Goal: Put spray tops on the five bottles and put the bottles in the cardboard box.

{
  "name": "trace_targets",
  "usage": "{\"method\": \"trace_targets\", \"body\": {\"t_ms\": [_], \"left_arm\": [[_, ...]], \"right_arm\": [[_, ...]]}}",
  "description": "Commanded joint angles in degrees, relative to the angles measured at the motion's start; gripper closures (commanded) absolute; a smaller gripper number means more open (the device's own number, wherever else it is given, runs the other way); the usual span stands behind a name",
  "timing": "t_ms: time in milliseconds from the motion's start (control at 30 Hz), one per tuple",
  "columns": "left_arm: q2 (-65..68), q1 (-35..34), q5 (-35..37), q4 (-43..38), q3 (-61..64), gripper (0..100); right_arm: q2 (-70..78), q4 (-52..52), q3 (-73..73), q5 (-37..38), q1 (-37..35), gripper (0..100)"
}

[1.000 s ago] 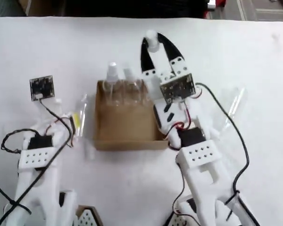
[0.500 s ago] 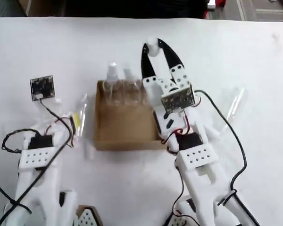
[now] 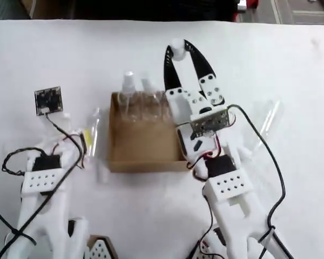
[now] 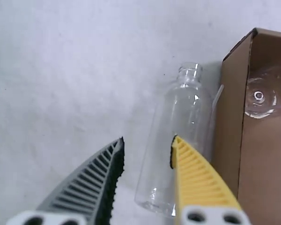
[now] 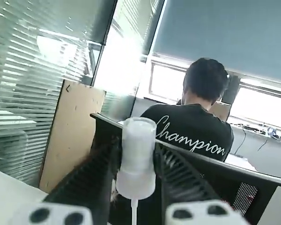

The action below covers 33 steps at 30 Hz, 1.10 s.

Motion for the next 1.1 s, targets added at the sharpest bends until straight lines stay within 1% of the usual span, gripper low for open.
{"method": "trace_targets", "body": {"t_ms": [0,300,933,1067], "left_arm": [[-1.9,1.1,-0.5,0.0,-0.4,84],[-1.9,1.1,-0.5,0.0,-0.4,84],[-1.8,1.1,-0.5,0.0,-0.4,84],[-1.7,1.1,-0.5,0.0,-0.4,84]], "right_arm": [[1.1,-1.0,-1.5,0.8,-1.5,98.2],[6.0,-1.1,-1.1,0.5,-1.0,98.2],[6.5,-1.1,5.6,0.4,-1.0,98.2],[9.1,-1.9,6.2,0.4,-1.0,98.2]]}}
